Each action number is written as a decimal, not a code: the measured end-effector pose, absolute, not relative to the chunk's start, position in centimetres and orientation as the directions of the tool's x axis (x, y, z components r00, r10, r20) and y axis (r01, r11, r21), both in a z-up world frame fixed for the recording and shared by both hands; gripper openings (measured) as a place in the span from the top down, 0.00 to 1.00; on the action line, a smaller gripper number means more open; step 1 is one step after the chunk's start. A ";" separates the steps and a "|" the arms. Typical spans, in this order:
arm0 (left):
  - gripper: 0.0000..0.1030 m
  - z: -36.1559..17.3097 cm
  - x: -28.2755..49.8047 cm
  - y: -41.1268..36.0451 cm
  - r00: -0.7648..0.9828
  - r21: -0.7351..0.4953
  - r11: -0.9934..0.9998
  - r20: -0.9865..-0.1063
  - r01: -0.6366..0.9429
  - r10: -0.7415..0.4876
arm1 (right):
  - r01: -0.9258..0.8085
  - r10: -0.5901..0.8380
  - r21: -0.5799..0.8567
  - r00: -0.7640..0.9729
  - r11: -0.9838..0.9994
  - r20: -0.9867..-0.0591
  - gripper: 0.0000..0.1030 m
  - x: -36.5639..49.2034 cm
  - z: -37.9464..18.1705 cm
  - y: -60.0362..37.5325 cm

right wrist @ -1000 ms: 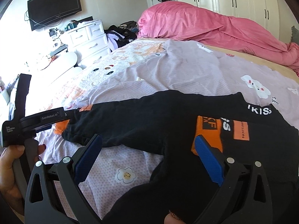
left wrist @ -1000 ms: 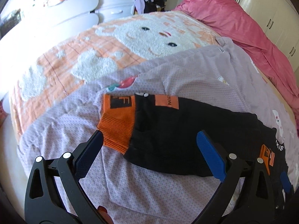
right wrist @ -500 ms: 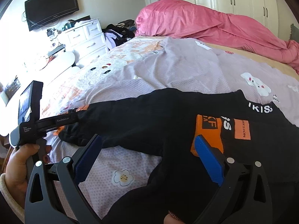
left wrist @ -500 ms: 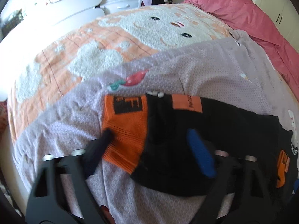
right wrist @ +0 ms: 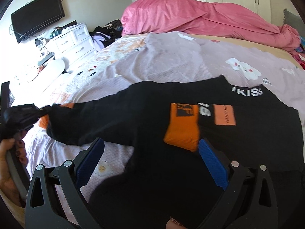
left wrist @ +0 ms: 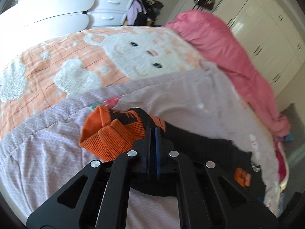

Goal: Fold small clothes

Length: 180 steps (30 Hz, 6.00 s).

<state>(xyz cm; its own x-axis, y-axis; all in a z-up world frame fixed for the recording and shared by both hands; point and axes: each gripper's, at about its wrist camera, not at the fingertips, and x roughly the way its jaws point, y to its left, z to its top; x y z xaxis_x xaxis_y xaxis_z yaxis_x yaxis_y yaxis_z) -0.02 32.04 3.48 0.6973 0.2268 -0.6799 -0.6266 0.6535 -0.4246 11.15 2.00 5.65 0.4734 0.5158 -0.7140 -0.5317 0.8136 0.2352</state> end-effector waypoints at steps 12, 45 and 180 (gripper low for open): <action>1.00 7.9 0.1 27.2 0.840 -0.537 0.726 -0.534 -0.429 0.102 | -0.474 0.475 0.224 0.518 0.852 -0.711 0.04 10.8 6.3 -3.9; 0.78 6.9 7.2 8.0 0.765 -0.385 0.923 -0.591 0.012 -0.257 | -0.291 0.449 0.346 0.495 0.892 -0.744 0.04 11.9 3.1 -13.5; 0.11 -3.2 17.8 4.4 0.510 -0.103 0.995 -0.856 -0.009 -0.084 | -0.332 0.348 0.196 0.497 0.923 -0.795 0.45 18.3 -0.6 -17.8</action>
<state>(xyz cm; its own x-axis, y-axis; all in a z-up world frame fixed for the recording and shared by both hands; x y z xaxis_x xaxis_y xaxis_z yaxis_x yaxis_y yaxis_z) 17.78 4.39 -3.22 0.5095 -0.0839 -0.8564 -0.0087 0.9947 -0.1026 18.28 -17.77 -0.55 0.4974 0.3476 -0.7948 -0.3318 0.9228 0.1959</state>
